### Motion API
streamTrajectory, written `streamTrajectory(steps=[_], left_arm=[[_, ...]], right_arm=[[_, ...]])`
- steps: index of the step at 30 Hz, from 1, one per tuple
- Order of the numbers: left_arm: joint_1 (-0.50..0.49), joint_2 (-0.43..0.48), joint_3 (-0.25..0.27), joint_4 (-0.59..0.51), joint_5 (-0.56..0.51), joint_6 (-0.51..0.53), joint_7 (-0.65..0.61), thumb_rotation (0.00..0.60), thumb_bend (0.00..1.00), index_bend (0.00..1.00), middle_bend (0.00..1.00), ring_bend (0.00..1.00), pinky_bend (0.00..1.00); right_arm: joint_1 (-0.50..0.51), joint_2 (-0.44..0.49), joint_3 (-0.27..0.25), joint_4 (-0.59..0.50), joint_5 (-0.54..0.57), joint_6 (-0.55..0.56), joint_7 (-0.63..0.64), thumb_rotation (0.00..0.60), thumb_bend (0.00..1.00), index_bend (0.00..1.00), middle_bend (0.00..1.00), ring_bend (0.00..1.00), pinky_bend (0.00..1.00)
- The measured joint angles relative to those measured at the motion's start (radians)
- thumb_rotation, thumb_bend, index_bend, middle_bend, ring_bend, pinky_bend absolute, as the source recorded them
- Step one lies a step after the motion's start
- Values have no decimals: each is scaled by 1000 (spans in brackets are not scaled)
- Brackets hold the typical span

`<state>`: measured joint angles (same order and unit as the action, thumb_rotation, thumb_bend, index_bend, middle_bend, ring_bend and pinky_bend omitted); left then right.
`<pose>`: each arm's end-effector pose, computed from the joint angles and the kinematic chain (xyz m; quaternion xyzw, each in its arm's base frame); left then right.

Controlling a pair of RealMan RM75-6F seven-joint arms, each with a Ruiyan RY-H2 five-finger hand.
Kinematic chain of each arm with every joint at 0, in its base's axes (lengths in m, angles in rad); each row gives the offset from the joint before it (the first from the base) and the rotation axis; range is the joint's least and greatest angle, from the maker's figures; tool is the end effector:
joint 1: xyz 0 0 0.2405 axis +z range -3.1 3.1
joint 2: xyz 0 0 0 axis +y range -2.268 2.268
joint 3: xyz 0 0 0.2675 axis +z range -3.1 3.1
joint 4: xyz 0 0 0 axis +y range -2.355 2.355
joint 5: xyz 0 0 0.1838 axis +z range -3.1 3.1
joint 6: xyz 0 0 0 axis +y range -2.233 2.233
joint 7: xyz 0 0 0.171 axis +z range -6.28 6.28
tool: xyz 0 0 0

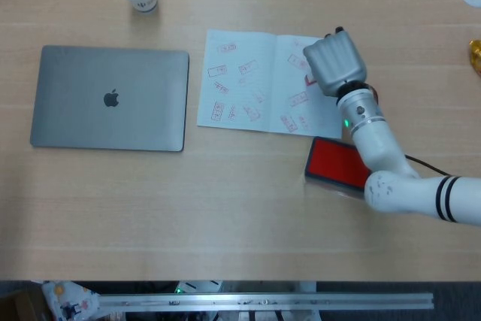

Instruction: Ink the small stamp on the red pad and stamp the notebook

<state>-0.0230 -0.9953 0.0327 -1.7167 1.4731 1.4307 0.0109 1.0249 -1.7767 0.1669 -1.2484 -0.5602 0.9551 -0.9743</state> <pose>-0.3251 0.1692 0.1996 -0.6010 -0.4423 -0.3145 0.5867 -0.1204 -0.4128 -0.0659 0.7954 -0.2764 0.1841 0.5069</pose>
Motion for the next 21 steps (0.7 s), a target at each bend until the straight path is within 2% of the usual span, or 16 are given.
streamTrajectory(steps=[21], left_arm=[[-6, 4, 0, -3, -11, -18, 8, 600, 300, 164, 237, 238, 182]], right_arm=[[12, -99, -2, 151, 14, -47, 3, 600, 525, 943, 607, 470, 326]])
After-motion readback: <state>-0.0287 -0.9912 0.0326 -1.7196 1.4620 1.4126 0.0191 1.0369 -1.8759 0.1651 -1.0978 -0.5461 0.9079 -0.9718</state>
